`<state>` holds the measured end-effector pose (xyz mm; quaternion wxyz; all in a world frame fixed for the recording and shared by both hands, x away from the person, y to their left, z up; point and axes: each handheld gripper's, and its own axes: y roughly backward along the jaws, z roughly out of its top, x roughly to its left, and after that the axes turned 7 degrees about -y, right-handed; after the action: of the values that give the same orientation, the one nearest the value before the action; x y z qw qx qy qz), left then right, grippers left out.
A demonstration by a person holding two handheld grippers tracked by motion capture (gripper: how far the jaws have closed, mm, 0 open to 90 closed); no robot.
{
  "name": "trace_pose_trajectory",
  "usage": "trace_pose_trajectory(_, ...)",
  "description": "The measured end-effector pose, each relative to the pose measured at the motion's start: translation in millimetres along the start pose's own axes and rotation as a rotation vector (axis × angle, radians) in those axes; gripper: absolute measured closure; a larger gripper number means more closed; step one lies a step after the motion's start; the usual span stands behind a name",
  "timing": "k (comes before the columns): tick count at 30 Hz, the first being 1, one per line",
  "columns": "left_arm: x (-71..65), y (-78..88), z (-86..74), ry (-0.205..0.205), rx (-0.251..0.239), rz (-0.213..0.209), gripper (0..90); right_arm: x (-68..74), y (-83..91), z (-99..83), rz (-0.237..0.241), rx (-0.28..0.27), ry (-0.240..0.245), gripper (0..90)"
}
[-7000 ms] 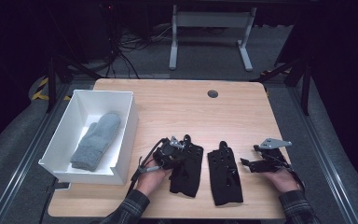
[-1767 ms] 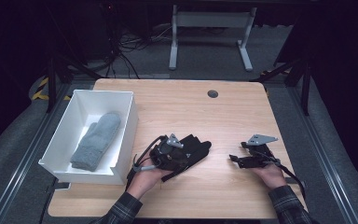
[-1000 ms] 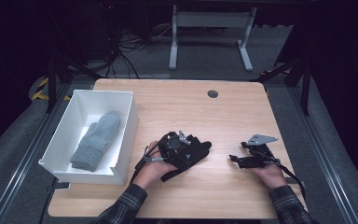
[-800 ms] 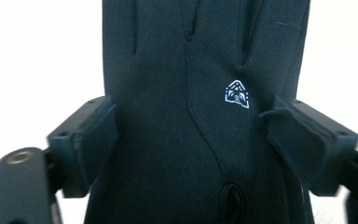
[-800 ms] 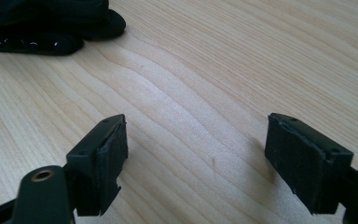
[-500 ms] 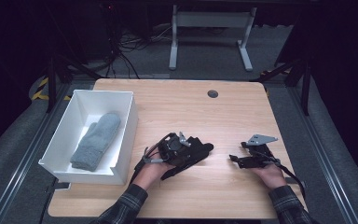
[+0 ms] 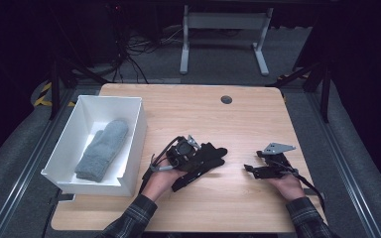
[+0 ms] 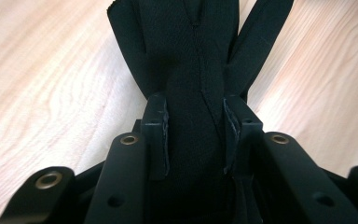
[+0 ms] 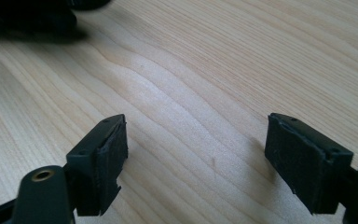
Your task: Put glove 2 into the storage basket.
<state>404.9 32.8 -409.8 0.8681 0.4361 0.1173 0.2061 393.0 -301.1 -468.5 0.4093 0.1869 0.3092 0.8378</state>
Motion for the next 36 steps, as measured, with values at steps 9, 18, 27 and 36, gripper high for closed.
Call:
trace_pose_trajectory(9,1.9,46.1,17.4,0.035,-0.048,0.002,66.2,0.0,0.0,0.0,0.0,0.0,0.0,21.9)
trace_pose_trajectory(18,11.6,93.8,28.3,0.052,-0.046,0.037,66.2,0.0,0.0,0.0,0.0,0.0,0.0,21.9)
trace_pose_trajectory(27,37.5,148.2,26.2,0.1,-0.074,0.088,66.0,0.0,0.0,0.0,0.0,0.0,0.0,21.9)
trace_pose_trajectory(36,72.4,203.5,-0.8,0.203,-0.103,0.206,66.0,0.0,0.0,0.0,0.0,0.0,0.0,21.9)
